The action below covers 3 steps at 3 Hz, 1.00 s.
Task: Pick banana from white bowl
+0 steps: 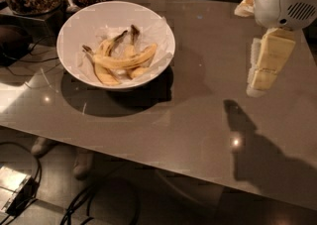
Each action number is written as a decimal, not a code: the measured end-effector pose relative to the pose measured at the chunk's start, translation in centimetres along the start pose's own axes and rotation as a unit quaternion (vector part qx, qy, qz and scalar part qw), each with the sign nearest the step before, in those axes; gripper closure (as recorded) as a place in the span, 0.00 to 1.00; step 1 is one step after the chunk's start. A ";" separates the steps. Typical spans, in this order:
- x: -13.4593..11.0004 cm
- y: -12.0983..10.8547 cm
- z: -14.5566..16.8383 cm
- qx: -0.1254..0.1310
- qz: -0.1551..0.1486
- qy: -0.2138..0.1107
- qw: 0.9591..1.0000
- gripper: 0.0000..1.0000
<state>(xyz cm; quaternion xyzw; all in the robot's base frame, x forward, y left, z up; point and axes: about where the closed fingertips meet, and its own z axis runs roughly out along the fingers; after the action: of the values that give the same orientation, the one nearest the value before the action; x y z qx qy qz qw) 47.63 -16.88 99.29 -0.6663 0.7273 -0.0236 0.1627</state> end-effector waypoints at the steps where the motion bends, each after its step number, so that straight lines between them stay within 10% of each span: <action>1: -1.5 -0.8 0.6 0.001 -0.009 -0.013 1.000 0.00; 3: -8.6 -5.5 4.8 -0.041 -0.067 -0.032 0.996 0.00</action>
Offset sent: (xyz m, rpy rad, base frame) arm 0.0799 0.1059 -0.0188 0.0274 0.0846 0.2139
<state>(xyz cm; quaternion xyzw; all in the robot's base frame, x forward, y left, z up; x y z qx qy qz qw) 54.73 -8.24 97.85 -0.7198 0.6762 0.0167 0.1559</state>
